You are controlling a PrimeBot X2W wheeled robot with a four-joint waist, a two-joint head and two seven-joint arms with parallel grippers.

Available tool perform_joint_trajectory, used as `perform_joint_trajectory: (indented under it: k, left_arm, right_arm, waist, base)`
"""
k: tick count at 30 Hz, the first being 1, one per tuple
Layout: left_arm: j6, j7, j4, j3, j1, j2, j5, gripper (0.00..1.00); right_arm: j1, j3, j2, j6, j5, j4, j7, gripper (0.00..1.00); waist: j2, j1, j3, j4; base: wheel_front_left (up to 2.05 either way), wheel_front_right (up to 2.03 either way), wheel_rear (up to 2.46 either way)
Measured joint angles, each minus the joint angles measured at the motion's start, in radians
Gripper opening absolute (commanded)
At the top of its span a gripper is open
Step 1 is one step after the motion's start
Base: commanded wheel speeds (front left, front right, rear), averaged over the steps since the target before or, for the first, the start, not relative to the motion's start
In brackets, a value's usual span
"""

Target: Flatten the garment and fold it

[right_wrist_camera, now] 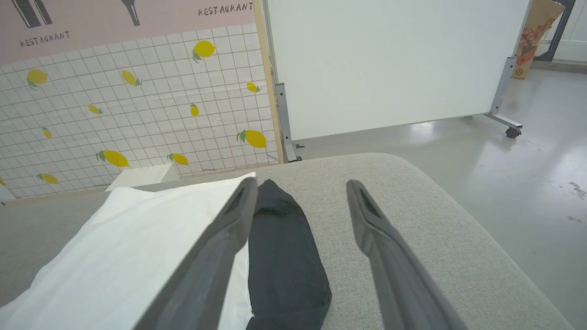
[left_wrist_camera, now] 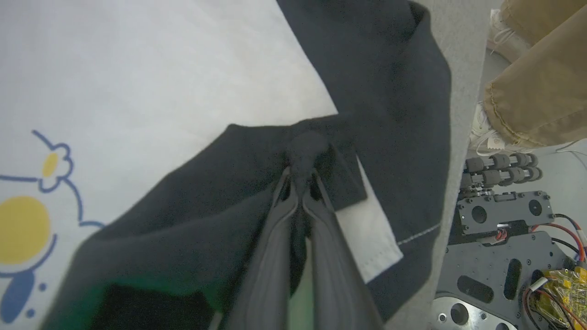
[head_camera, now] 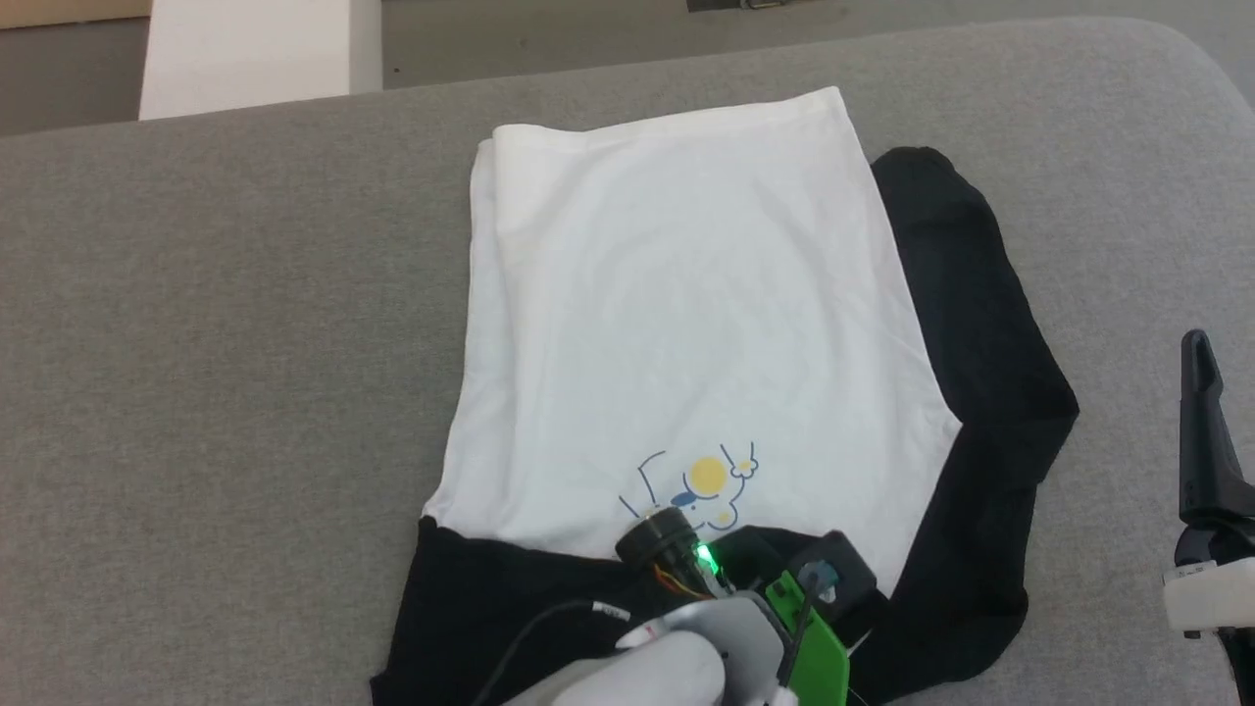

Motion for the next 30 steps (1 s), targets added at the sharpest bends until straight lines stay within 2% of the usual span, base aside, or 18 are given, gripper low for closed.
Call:
perform_joint_trajectory:
  k: [1,2,3,4,7,10,14,17,19,24,29,30]
  left_arm:
    - [0.005,-0.009,0.009,-0.009,-0.010,-0.003,-0.007,0.07]
    - [0.009,-0.020,0.010,-0.015,-0.016,-0.004,-0.014,0.40]
    - [0.019,-0.034,0.008,-0.019,-0.019,-0.005,-0.029,0.56]
    - [0.030,-0.047,0.002,-0.024,-0.019,-0.005,-0.051,1.00]
    - [0.052,-0.074,-0.035,-0.034,-0.026,-0.002,-0.115,1.00]
    - [0.071,-0.095,-0.112,-0.020,-0.037,-0.001,-0.223,1.00]
    - [0.118,-0.148,-0.213,0.039,-0.079,-0.002,-0.327,1.00]
    - [0.166,-0.215,-0.266,0.115,-0.114,-0.001,-0.336,1.00]
    - [0.190,-0.268,-0.306,0.159,-0.130,0.023,-0.319,1.00]
    - [0.285,-0.371,-0.449,0.287,-0.103,0.179,-0.294,1.00]
    - [0.402,-0.449,-0.607,0.399,0.036,0.346,-0.253,1.00]
    - [0.442,-0.490,-0.682,0.447,0.118,0.403,-0.254,1.00]
  right_arm:
    - [-0.002,0.003,0.000,0.000,0.000,0.002,0.000,1.00]
    - [-0.003,0.005,0.000,0.000,0.000,0.004,0.000,1.00]
    - [-0.005,0.006,0.000,0.000,0.000,0.006,0.000,1.00]
    - [-0.007,0.005,0.000,0.000,0.000,0.007,0.000,1.00]
    - [-0.008,-0.005,0.000,0.000,0.000,0.010,0.000,1.00]
    - [-0.008,-0.004,0.000,0.000,-0.001,0.013,0.002,1.00]
    - [-0.008,-0.003,0.000,0.000,-0.001,0.014,0.003,1.00]
    - [-0.006,-0.002,0.000,0.000,0.000,0.015,0.006,1.00]
    - [-0.003,-0.003,0.000,0.000,0.001,0.016,0.006,1.00]
    - [0.017,-0.005,0.000,0.000,0.008,0.017,0.006,1.00]
    - [0.034,-0.002,0.000,0.000,0.009,0.022,0.006,1.00]
    - [0.036,0.001,0.000,0.000,0.014,0.024,0.006,1.00]
  waist:
    - [0.0000,0.0000,0.003,-0.003]
    - [0.0000,0.0000,0.005,-0.005]
    - [0.0000,0.0000,0.008,-0.006]
    - [0.0000,0.0000,0.009,-0.006]
    - [0.0000,0.0001,0.005,0.001]
    - [0.0000,0.0000,-0.008,0.011]
    - [0.0000,0.0000,-0.029,0.029]
    - [0.0000,0.0001,-0.047,0.042]
    - [0.0000,0.0000,-0.058,0.048]
    - [0.0000,0.0000,-0.085,0.059]
    - [0.0000,0.0001,-0.104,0.063]
    - [0.0000,0.0000,-0.110,0.063]
  base:
    - [0.00,0.00,0.00]
    - [0.00,0.00,0.00]
    - [0.00,0.00,0.00]
    - [0.00,0.00,0.00]
    - [0.00,0.00,0.00]
    - [0.00,0.00,0.00]
    - [0.00,0.00,0.00]
    - [0.00,0.00,0.00]
    - [0.00,0.00,0.00]
    - [0.00,0.00,0.00]
    - [0.00,0.00,0.00]
    - [0.00,0.00,0.00]
